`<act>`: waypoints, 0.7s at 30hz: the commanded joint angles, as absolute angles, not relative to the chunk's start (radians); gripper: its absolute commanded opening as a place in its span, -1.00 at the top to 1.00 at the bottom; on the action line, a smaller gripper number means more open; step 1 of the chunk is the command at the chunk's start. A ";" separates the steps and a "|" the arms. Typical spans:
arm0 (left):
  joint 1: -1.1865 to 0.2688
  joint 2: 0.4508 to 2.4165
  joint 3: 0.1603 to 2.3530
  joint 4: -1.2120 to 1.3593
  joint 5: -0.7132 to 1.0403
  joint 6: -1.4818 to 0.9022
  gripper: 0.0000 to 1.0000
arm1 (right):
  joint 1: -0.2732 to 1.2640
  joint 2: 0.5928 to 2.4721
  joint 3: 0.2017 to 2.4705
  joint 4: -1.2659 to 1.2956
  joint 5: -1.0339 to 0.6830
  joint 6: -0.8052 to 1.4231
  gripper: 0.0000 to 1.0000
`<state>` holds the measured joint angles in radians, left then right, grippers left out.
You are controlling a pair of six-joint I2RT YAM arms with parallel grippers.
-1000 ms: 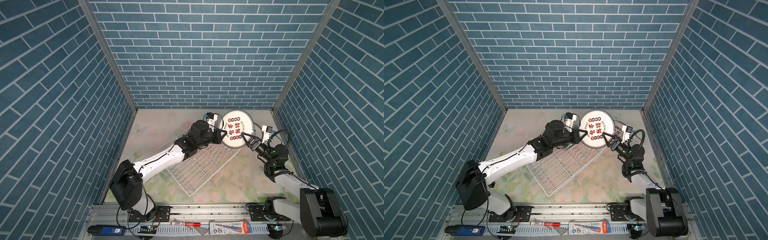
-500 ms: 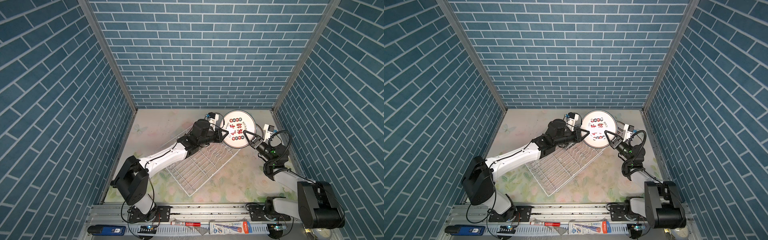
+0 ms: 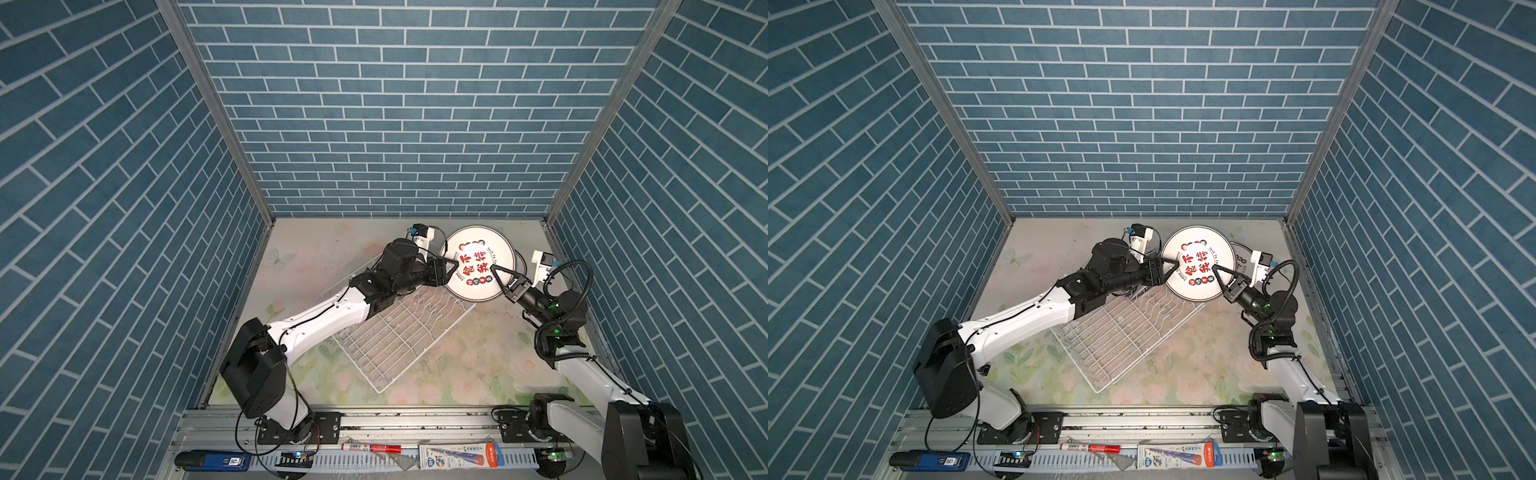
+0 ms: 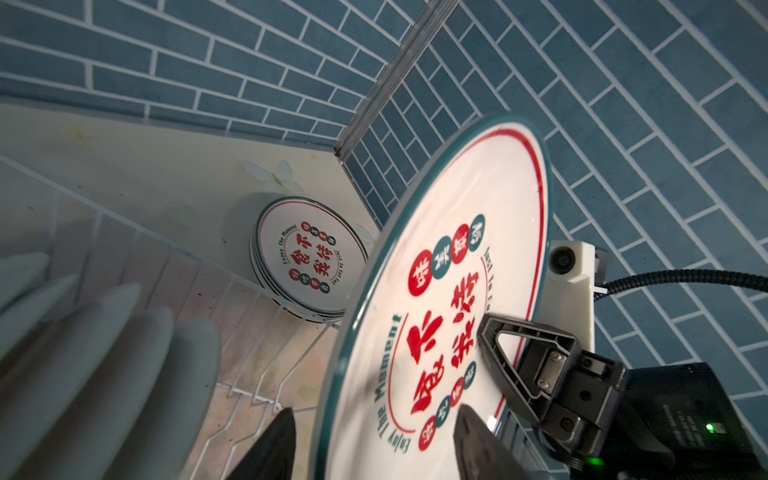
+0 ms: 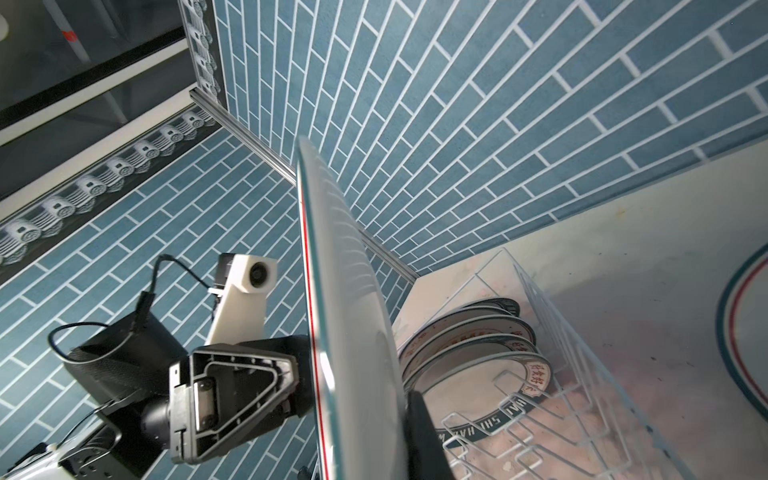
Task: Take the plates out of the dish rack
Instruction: 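Release the plate with the left gripper while the right gripper carries it away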
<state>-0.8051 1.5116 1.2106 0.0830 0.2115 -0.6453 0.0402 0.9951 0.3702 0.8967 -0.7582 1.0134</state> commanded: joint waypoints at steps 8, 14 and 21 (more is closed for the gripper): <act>-0.805 1.293 1.126 -0.205 -0.221 -0.391 -0.51 | 0.017 0.744 0.649 0.117 -0.428 0.623 1.00; -0.805 1.200 1.052 -0.275 -0.415 -0.324 -0.75 | 0.014 0.735 0.698 -0.038 -0.129 0.568 1.00; -0.807 1.187 1.010 -0.311 -0.566 -0.323 -0.99 | 0.008 0.867 0.738 -0.050 0.065 0.601 1.00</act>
<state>-0.8051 1.1896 1.0309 -0.2733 -0.4519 -0.3431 0.0116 0.8364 0.6647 -0.0544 -0.0696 0.6083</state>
